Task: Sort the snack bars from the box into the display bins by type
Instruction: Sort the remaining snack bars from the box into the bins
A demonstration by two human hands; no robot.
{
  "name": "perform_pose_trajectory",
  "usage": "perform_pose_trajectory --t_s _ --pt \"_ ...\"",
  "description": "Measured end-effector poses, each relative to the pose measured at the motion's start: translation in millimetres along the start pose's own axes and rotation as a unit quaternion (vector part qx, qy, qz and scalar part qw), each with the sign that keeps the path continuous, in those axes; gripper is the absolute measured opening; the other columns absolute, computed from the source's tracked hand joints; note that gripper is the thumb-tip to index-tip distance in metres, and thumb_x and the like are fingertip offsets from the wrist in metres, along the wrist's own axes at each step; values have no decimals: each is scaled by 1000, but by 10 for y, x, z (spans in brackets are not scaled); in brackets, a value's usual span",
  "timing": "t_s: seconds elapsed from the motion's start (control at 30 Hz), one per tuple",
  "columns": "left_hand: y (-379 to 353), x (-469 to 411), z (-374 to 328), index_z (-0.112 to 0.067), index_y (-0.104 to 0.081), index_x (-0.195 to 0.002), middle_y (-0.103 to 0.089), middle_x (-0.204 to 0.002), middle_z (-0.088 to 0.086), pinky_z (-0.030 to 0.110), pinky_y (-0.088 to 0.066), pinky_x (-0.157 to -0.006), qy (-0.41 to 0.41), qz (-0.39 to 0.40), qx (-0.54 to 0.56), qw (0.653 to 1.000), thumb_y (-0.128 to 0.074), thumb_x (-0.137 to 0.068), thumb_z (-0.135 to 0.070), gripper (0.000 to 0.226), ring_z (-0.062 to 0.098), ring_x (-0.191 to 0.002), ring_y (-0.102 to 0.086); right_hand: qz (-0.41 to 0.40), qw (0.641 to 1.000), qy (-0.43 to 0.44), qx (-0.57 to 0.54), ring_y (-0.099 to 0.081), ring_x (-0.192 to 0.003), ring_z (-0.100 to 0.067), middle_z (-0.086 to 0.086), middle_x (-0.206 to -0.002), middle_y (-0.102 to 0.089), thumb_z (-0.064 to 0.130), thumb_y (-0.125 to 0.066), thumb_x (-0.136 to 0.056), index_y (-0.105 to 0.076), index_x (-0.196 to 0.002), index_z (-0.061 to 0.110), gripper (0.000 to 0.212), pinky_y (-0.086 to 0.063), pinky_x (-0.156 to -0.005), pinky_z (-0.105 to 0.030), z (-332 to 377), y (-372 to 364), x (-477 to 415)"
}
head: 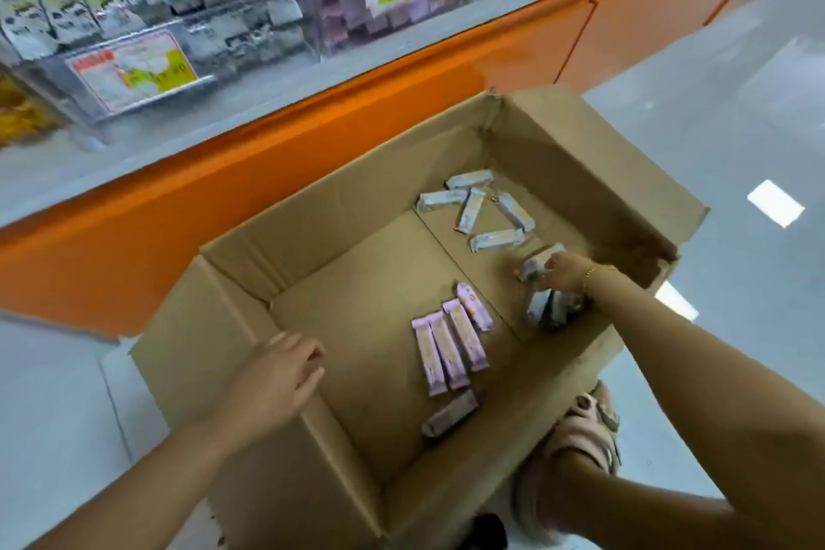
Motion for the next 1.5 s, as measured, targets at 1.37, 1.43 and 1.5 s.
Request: perform_pose_trajectory --t_s 1.37,1.43,1.5 --pt "1087 -368 -647 -30 -60 -94 -67 -91 -15 15 -54 -72 144 -145 433 878 -75 -76 -29 23 -7 -77 -64 -171 772 298 -535 -62 -74 7 11 -89 -64 13 -84 -68 -46 -114 16 60 -49 -65 -11 1913 270 1682" --pt "1239 -300 -677 -29 -63 -95 -68 -89 -15 18 -56 -72 148 -159 420 881 -75 -78 -26 22 -7 -79 -65 -221 778 329 -488 -61 -78 11 14 -90 -64 17 -82 -73 -47 -115 19 54 -47 -66 -8 2031 374 1939" --pt "1357 -238 -635 -19 -67 -102 -72 -96 -2 27 -59 -73 166 -178 477 845 -73 -81 -18 23 9 -87 -69 -209 765 362 -490 -64 -89 -1 9 -101 -67 18 -78 -77 -51 -120 19 51 -55 -77 -21 2089 467 2097"
Point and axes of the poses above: each hand's wrist, its own x-axis away from the middle knuckle, its own y-axis out of the back of the hand, z = x × y, the point moved 7 cm from there along -x, towards the middle knuckle
